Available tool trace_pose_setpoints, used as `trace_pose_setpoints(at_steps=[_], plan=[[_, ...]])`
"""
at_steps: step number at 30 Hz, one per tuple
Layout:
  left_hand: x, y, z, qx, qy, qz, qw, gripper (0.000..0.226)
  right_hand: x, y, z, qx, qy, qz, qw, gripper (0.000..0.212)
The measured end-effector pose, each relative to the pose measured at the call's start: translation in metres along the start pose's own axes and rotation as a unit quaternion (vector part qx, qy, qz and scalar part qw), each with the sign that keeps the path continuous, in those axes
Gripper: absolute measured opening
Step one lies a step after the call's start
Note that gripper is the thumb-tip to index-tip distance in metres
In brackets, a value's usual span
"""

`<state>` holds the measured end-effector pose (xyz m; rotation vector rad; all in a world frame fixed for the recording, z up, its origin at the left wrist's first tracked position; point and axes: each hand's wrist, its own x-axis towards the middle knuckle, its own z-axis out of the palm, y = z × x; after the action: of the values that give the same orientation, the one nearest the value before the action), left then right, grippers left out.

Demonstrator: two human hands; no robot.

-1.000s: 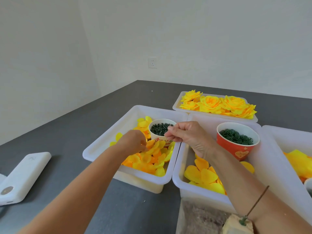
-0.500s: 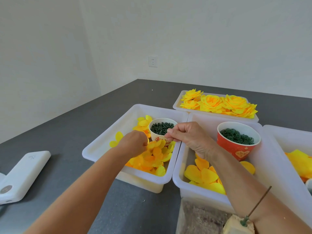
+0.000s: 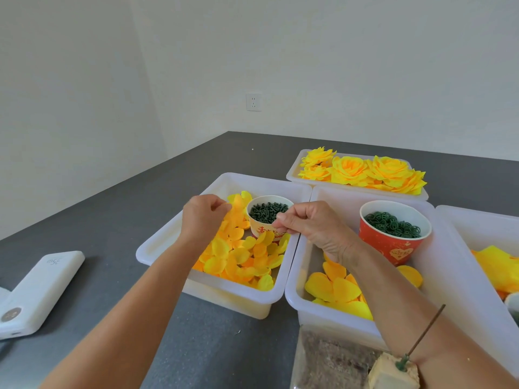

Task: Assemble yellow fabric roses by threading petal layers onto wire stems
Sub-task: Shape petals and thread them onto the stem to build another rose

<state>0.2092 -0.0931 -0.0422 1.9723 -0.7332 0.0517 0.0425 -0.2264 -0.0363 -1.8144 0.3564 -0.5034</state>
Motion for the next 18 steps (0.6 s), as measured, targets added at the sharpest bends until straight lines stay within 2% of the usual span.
trace_pose_setpoints(at_steps=[3,5,7,9,11,14,18], plan=[[-0.001,0.012,-0.008,-0.212,-0.046,-0.049,0.975,0.013,0.001,0.000,0.000,-0.010,0.041,-0.004,0.999,0.022],[-0.002,0.021,-0.008,-0.322,-0.120,-0.065,0.937,0.013,0.004,0.000,-0.002,0.009,0.063,0.007,0.998,0.040],[-0.004,0.028,-0.003,-0.396,-0.198,-0.078,0.893,0.010,0.004,-0.002,-0.002,0.063,0.044,0.015,0.997,0.046],[-0.007,0.031,0.006,-0.427,-0.246,-0.086,0.866,0.009,0.004,-0.003,0.000,0.150,-0.004,0.017,0.989,0.036],[-0.009,0.032,0.014,-0.427,-0.261,-0.087,0.862,0.010,0.003,-0.004,-0.001,0.213,-0.014,0.035,0.976,0.029],[-0.010,0.029,0.016,-0.405,-0.258,-0.076,0.874,0.004,0.004,-0.002,-0.004,0.233,0.003,0.047,0.971,0.022],[-0.015,0.023,0.016,-0.332,-0.236,-0.052,0.912,0.013,0.003,0.001,0.001,0.103,0.038,-0.003,0.994,0.016]])
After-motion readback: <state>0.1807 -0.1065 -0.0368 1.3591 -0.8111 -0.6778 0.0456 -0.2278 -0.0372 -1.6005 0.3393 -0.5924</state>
